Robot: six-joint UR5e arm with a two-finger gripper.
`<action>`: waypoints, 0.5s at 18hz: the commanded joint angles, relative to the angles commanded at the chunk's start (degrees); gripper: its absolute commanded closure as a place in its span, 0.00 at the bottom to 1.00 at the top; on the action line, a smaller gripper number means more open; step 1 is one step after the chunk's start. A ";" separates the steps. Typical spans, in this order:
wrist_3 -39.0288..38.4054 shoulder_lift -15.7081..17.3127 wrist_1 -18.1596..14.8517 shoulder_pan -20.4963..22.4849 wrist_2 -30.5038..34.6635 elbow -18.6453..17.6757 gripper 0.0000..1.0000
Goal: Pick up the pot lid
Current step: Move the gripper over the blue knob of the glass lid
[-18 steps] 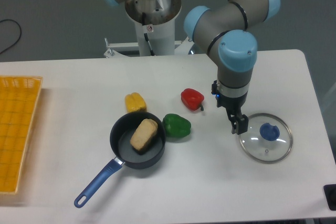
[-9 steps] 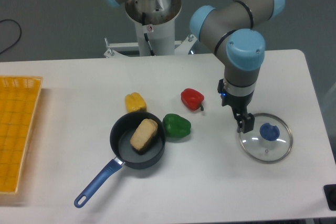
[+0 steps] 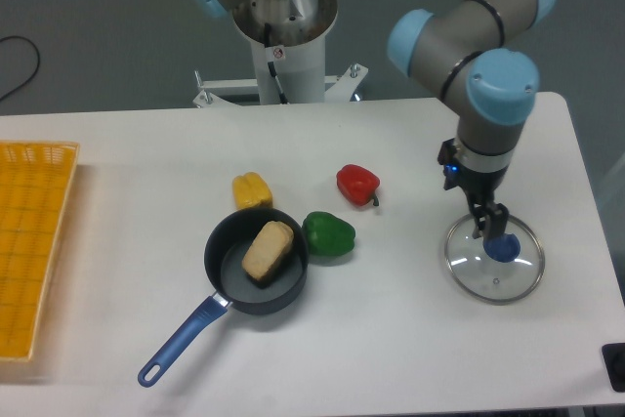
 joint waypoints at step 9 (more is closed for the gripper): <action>6.42 -4.13 0.00 2.20 -0.09 2.29 0.00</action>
